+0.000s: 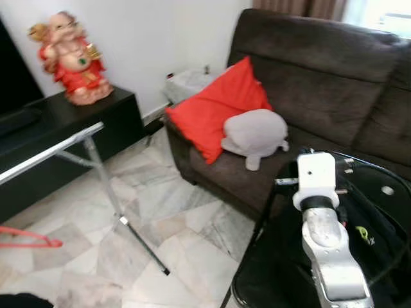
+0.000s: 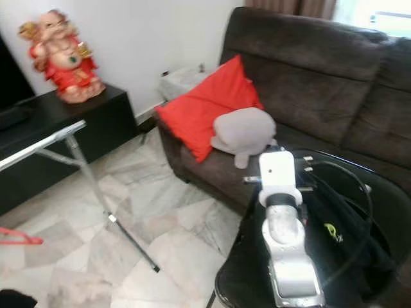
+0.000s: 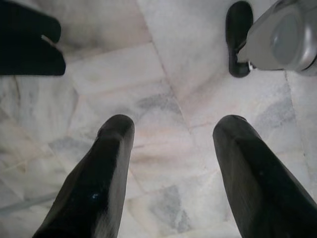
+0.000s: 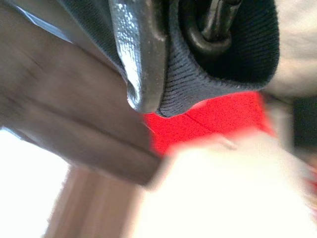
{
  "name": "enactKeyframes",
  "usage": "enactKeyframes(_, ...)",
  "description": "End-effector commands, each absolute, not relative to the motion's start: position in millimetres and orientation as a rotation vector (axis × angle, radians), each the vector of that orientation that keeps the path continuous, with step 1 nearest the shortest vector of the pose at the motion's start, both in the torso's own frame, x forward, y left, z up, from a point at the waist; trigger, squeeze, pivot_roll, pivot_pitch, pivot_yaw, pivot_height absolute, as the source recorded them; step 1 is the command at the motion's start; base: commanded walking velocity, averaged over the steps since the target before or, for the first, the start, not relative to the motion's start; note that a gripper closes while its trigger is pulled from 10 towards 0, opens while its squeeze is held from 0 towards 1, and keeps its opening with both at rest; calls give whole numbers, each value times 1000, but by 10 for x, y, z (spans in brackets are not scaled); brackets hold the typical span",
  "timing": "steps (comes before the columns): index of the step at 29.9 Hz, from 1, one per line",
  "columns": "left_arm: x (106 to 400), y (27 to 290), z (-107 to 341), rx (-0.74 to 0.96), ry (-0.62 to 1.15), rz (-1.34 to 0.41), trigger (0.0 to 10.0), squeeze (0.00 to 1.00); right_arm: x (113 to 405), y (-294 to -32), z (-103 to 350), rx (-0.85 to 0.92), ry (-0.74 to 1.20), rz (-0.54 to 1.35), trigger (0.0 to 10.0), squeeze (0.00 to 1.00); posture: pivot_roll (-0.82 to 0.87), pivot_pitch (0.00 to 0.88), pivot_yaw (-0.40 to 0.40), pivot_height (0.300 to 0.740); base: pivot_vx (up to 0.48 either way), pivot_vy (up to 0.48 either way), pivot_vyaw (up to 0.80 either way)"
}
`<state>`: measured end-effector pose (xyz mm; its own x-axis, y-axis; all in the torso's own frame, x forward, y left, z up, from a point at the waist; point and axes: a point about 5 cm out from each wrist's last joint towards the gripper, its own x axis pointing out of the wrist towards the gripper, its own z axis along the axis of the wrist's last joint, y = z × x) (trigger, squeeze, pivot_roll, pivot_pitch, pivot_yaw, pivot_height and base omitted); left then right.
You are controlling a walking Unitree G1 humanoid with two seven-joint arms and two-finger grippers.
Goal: Hang hanger
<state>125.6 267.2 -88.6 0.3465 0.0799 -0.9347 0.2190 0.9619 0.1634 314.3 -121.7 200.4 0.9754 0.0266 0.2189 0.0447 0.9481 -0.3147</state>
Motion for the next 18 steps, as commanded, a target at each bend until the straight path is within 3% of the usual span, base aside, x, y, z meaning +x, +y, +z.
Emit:
enactKeyframes(1,1229,2699,-887,294,1233,-89,10000,0,3108,-972,2117,-333,-309,119,10000,0,28,0,51,740,0,0,800)
enactKeyframes(7,1230,2699,-887,295,1232,-86,10000,0,2982,-548,2286,-270,-428,360,10000,0,28,0,50,740,0,0,800)
enactKeyframes(11,1229,2698,-888,296,1231,-83,10000,0,2710,-153,2359,-176,-497,677,10000,0,27,0,47,740,0,0,800)
enactKeyframes(18,1230,2700,-887,299,1231,-79,10000,0,2459,59,2364,-42,-490,922,10000,0,29,0,45,740,0,0,800)
